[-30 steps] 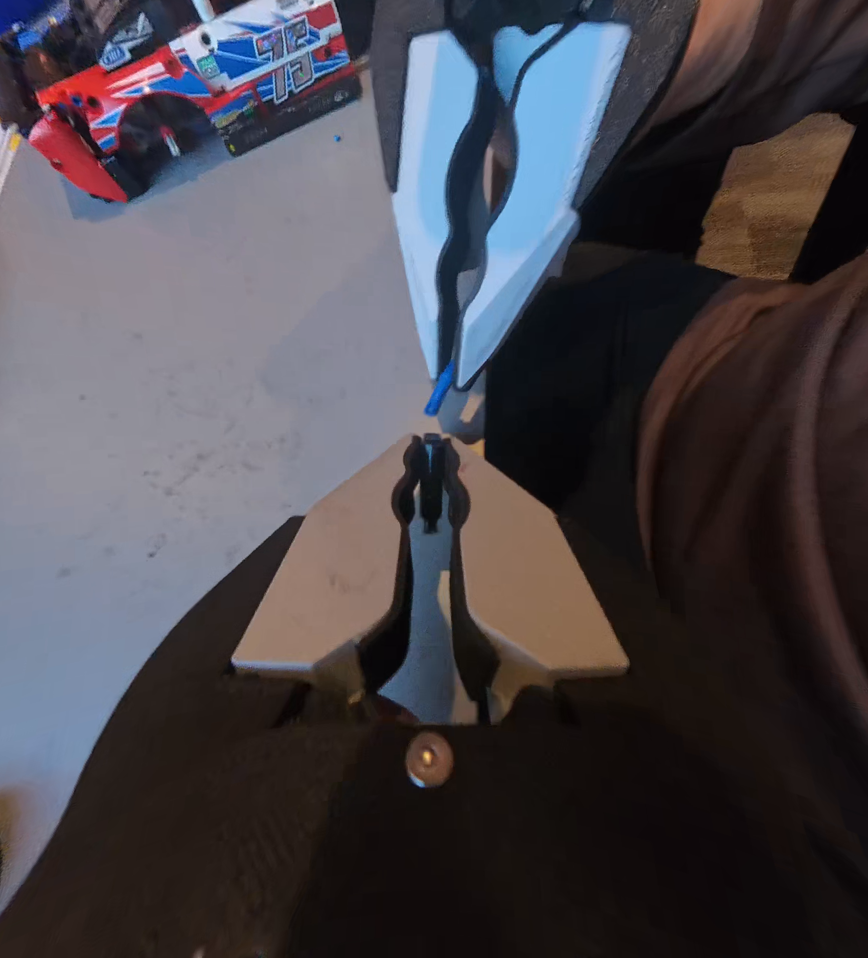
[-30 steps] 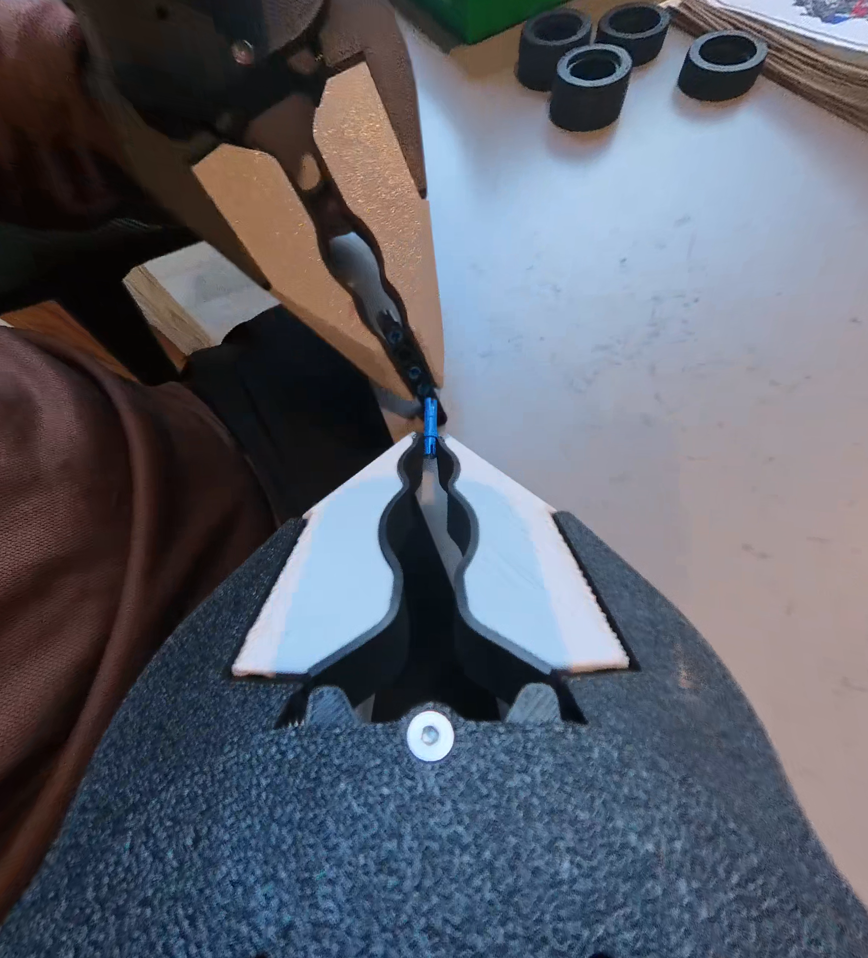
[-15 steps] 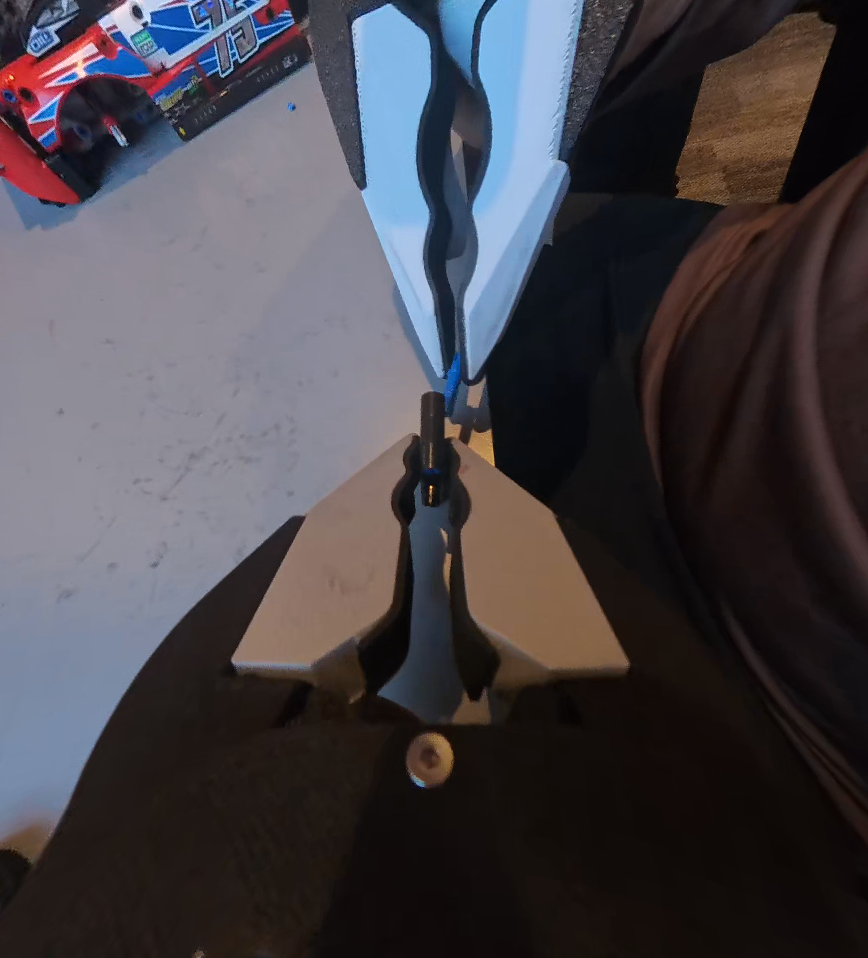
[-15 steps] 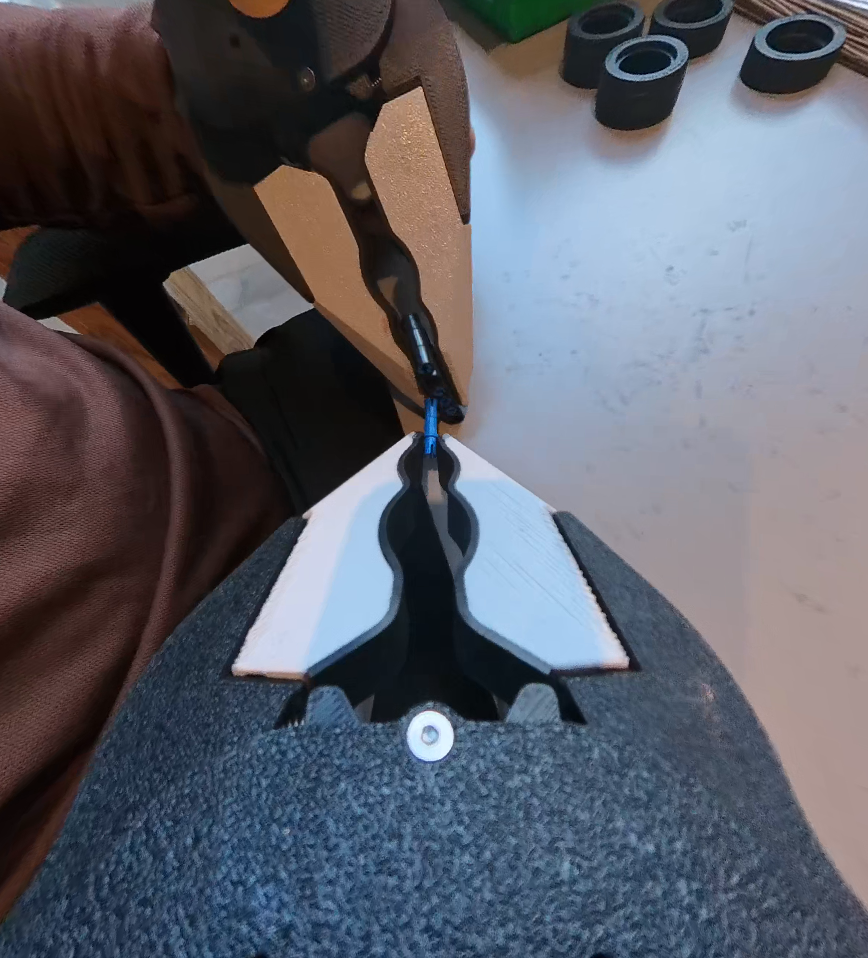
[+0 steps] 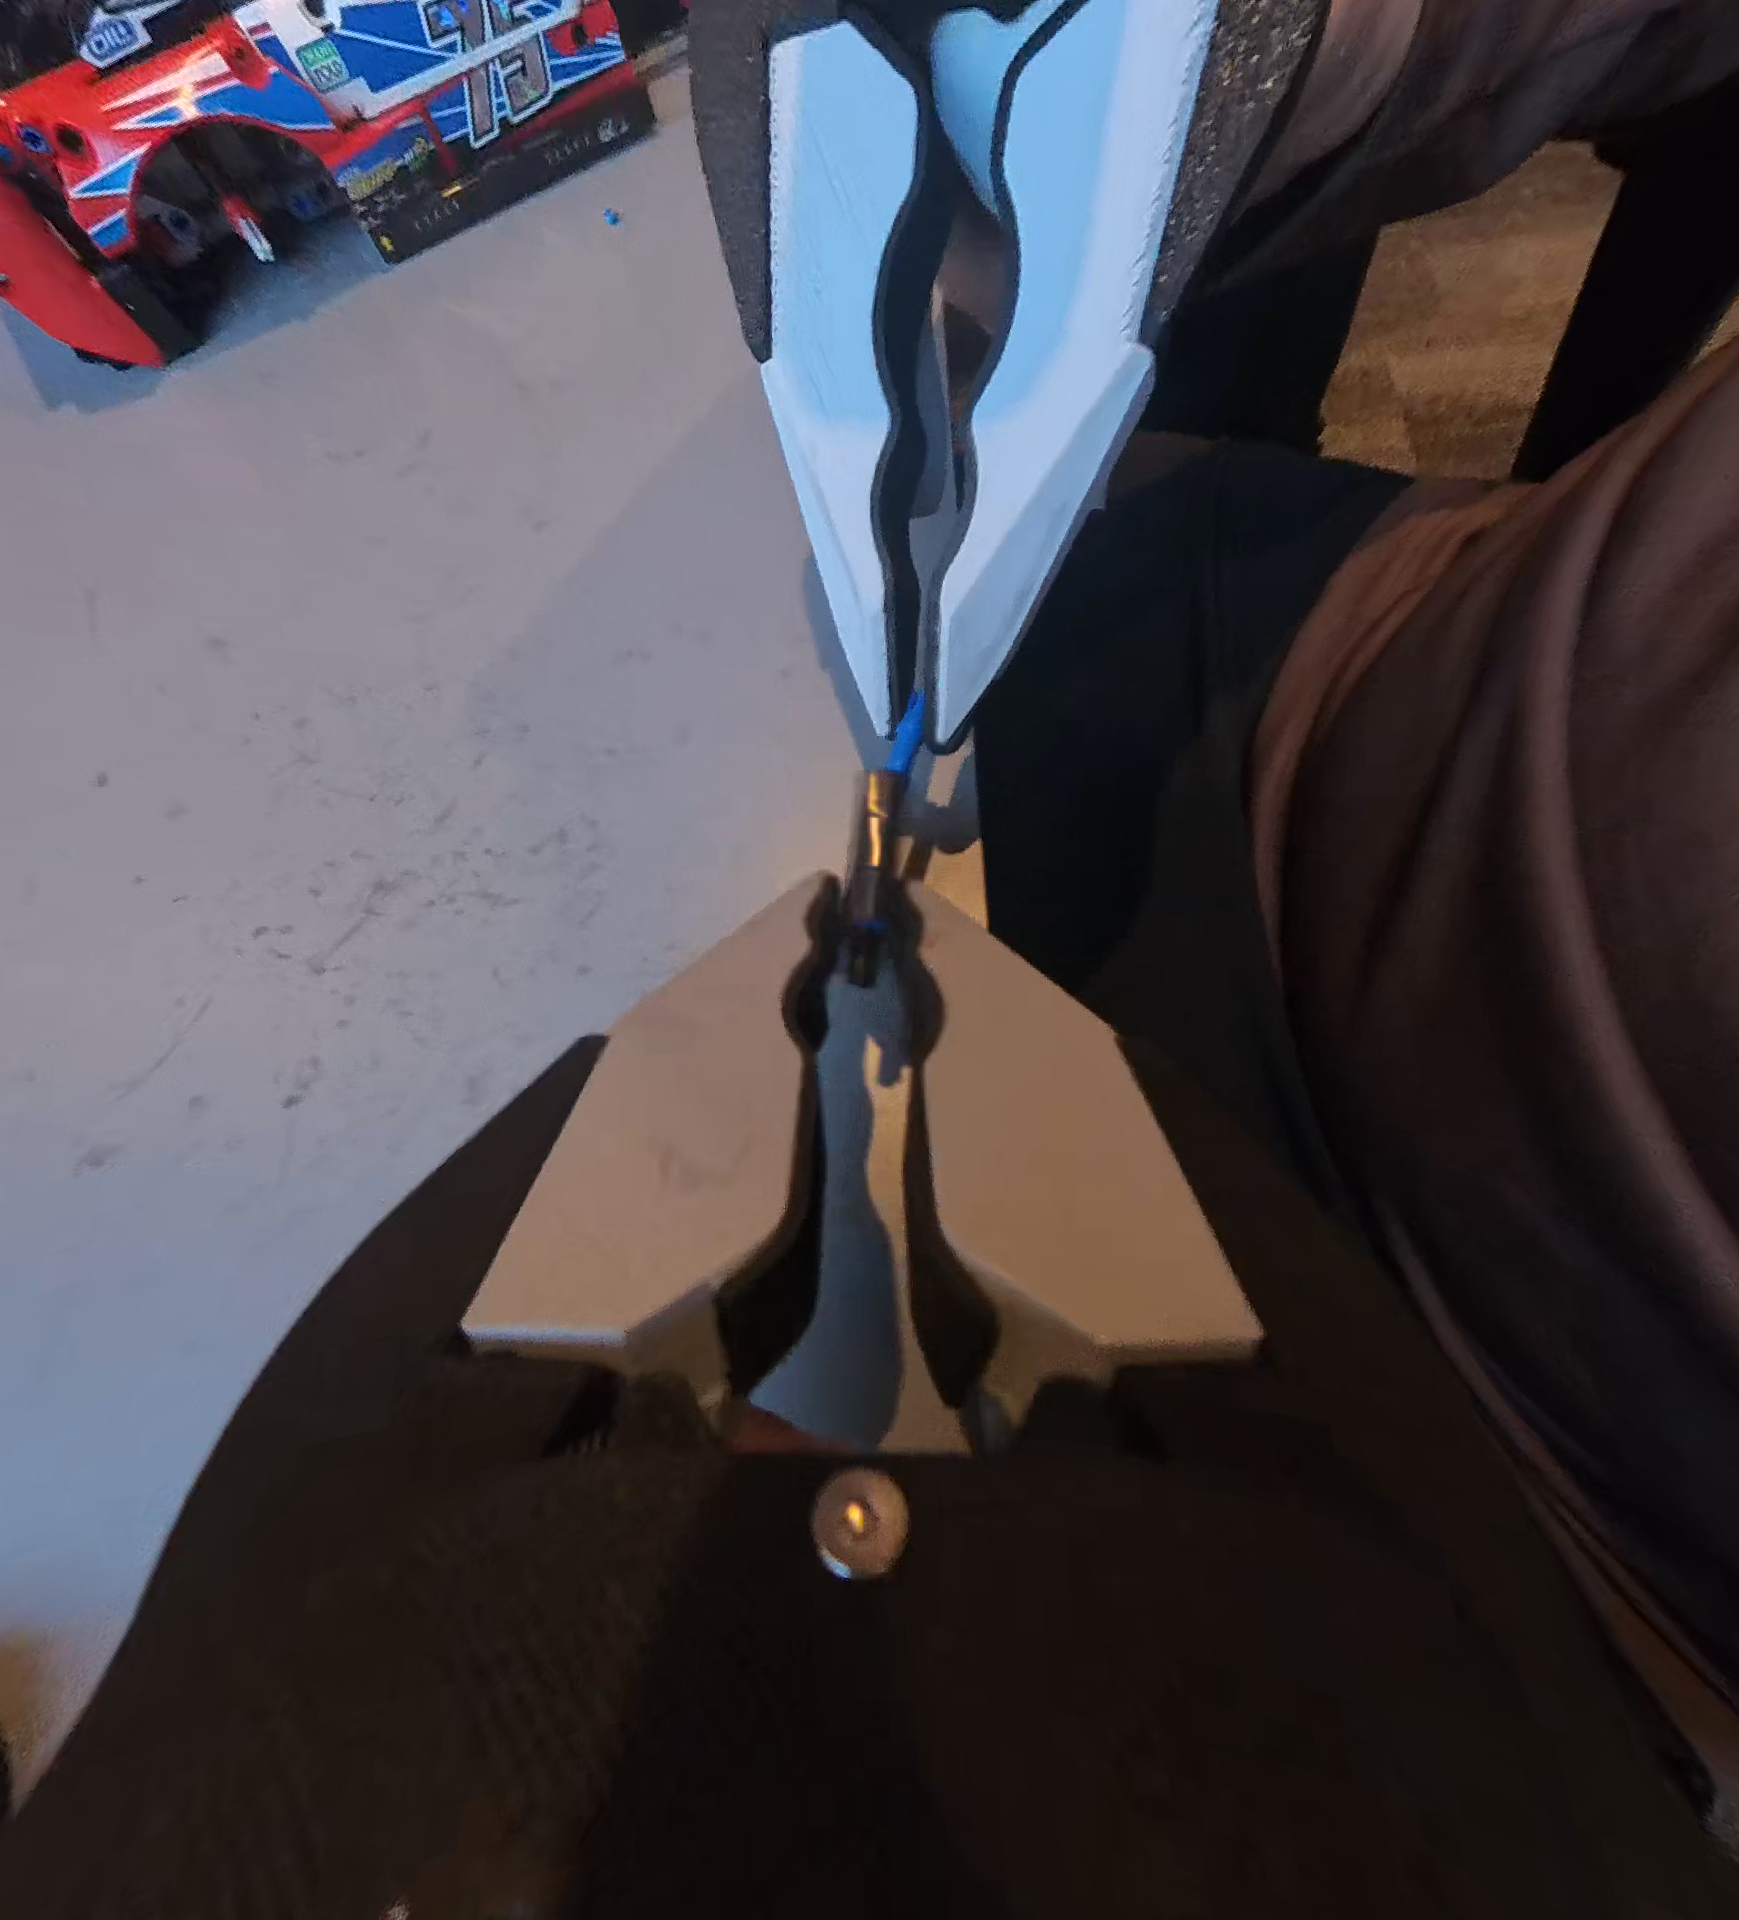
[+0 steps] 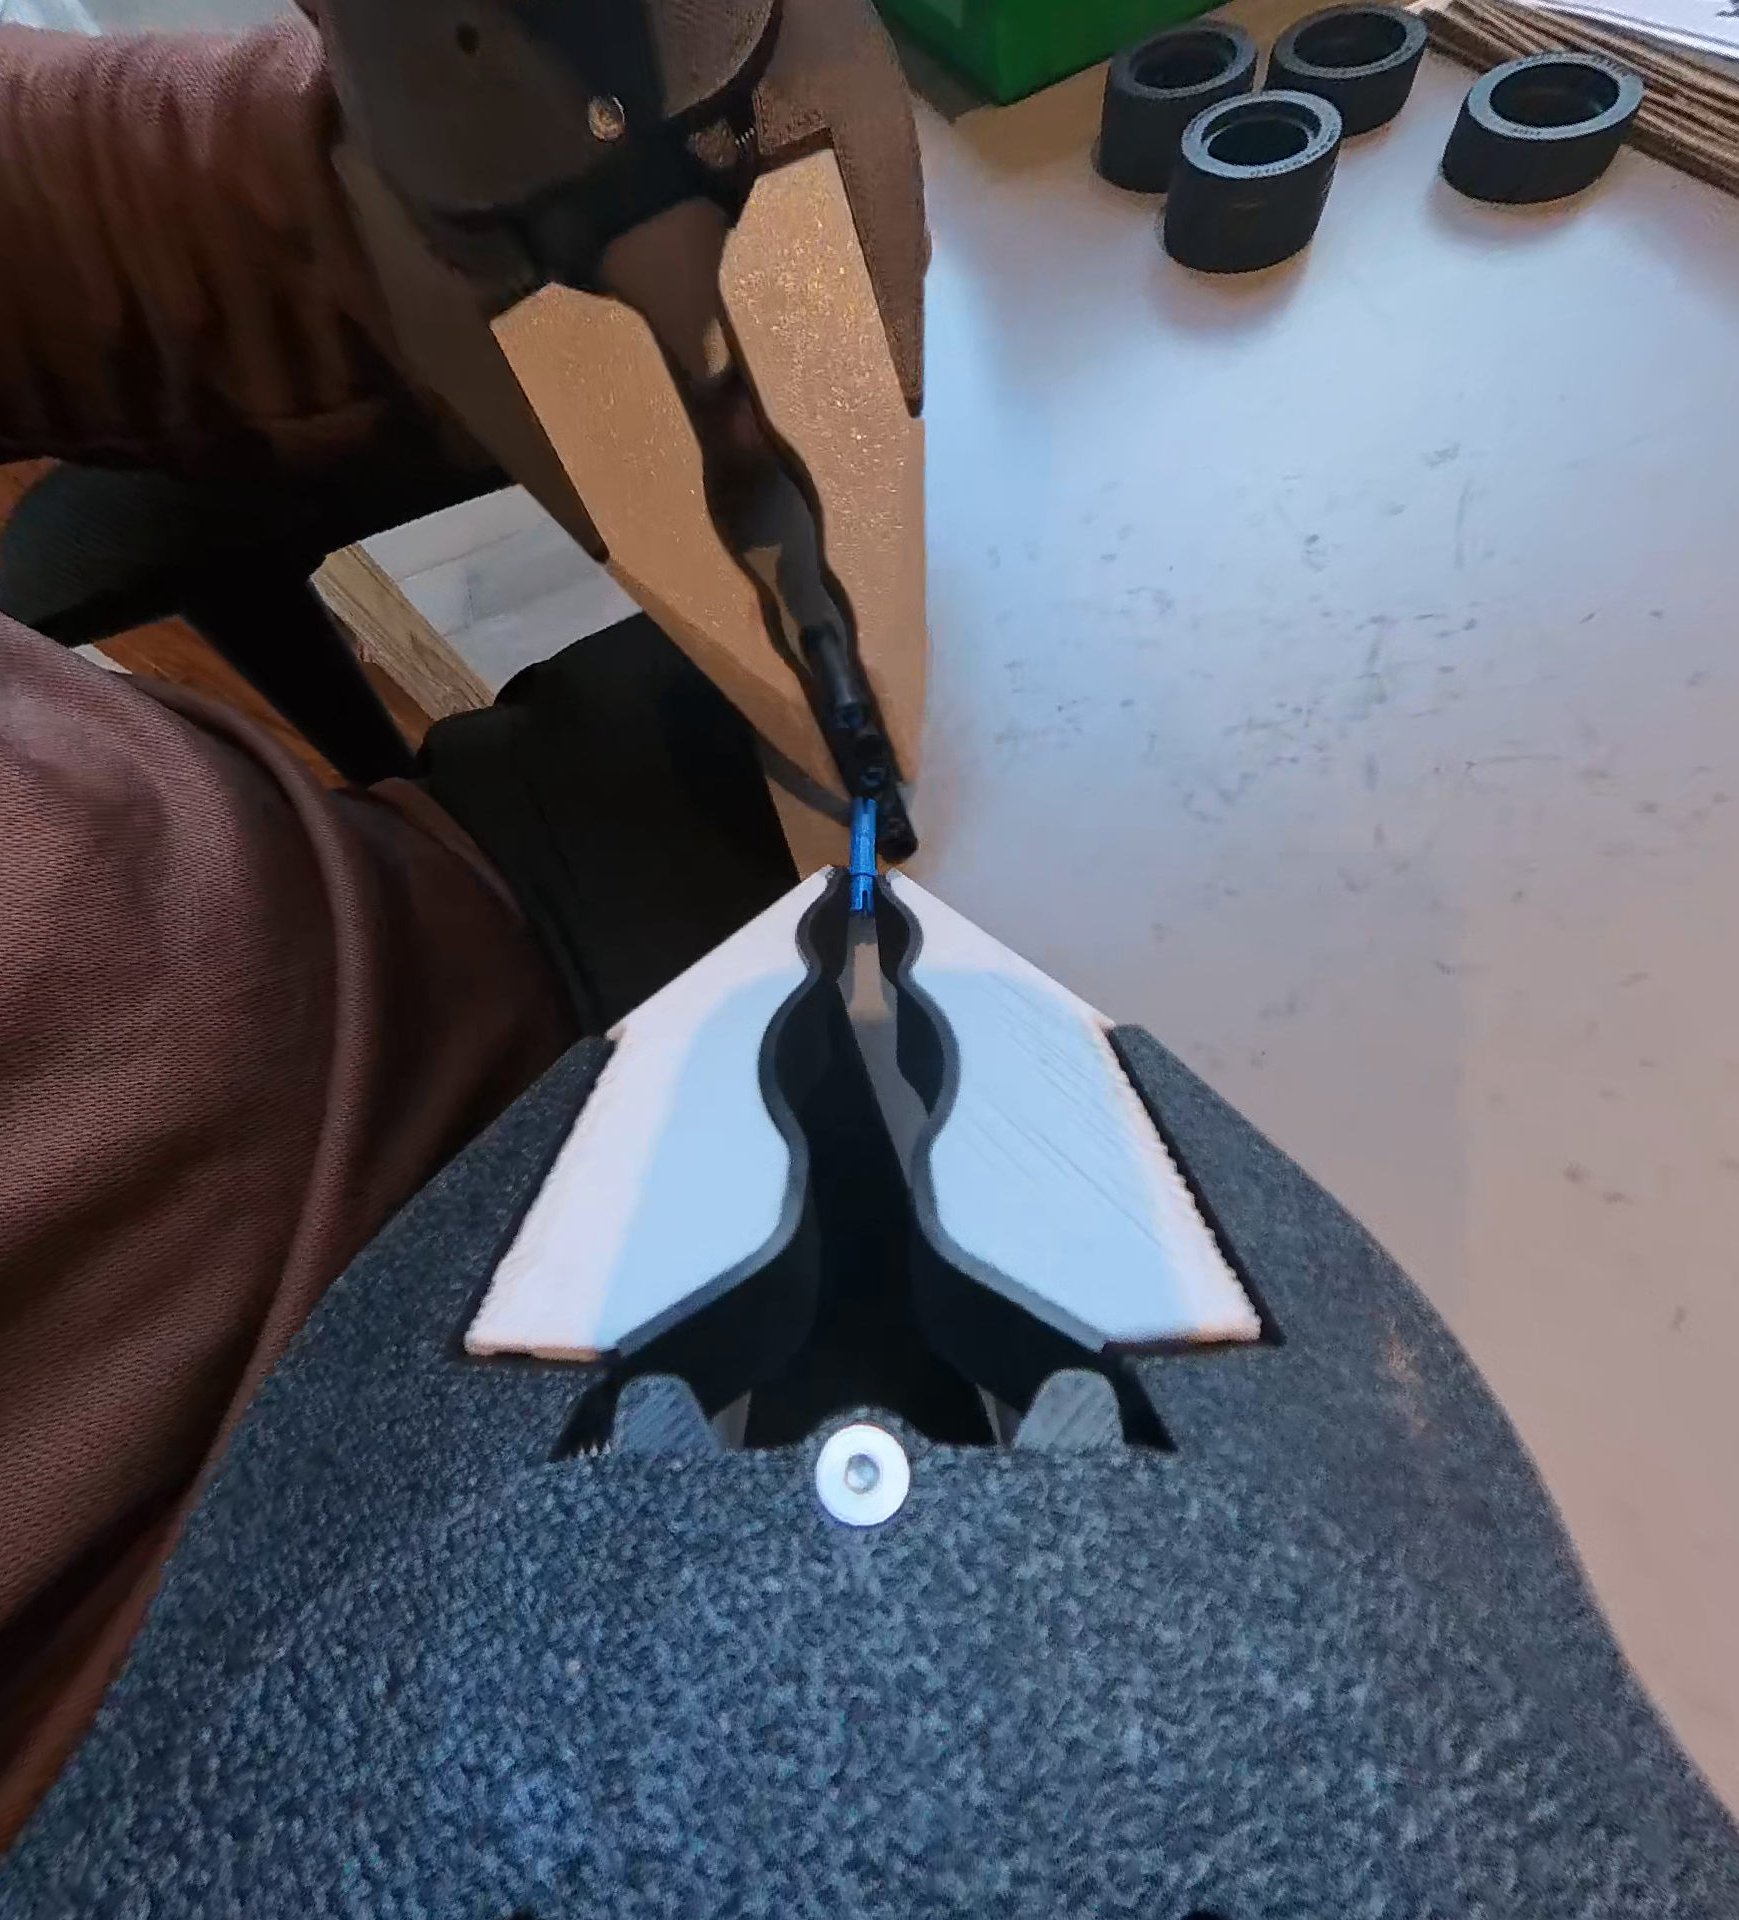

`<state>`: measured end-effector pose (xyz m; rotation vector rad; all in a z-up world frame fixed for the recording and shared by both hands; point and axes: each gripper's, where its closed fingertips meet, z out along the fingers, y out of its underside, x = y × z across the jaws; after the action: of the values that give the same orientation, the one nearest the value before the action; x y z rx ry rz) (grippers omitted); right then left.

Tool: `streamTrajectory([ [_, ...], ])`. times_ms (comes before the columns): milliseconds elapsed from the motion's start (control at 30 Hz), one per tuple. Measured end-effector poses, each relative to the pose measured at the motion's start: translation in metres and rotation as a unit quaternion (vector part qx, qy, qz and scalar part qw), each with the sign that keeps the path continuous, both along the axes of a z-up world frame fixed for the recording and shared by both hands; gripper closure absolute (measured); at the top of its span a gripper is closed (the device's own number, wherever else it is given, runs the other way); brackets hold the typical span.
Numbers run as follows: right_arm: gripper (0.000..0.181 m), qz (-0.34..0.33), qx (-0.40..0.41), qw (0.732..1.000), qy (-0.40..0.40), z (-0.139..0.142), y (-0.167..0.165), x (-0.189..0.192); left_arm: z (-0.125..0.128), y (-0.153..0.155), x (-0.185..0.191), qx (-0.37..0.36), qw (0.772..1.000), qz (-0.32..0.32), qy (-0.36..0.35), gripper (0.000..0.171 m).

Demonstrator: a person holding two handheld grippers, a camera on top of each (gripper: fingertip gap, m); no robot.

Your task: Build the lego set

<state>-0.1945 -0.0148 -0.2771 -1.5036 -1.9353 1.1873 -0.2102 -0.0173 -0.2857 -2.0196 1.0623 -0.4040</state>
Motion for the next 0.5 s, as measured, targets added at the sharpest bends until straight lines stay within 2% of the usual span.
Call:
streamTrajectory([
  [167,0.177,0.001,-0.001,1.000,0.003,0.0018,-0.0005,-0.0003,0.0015,-0.0014,0.0039,-0.002,1.000,-0.009,-0.006,0.167],
  [267,0.177,-0.001,0.002,1.000,0.004,0.0032,0.0009,0.0004,0.0046,0.0012,0.0057,-0.006,1.000,-0.007,-0.021,0.162],
  [333,0.177,-0.002,0.002,1.000,0.001,0.0016,0.0015,0.0008,0.0070,0.0018,0.0070,-0.001,1.000,-0.011,-0.026,0.167],
  [500,0.177,-0.002,0.006,1.000,-0.002,0.0001,0.0018,0.0007,0.0063,0.0004,0.0083,0.001,1.000,-0.018,-0.023,0.167],
])
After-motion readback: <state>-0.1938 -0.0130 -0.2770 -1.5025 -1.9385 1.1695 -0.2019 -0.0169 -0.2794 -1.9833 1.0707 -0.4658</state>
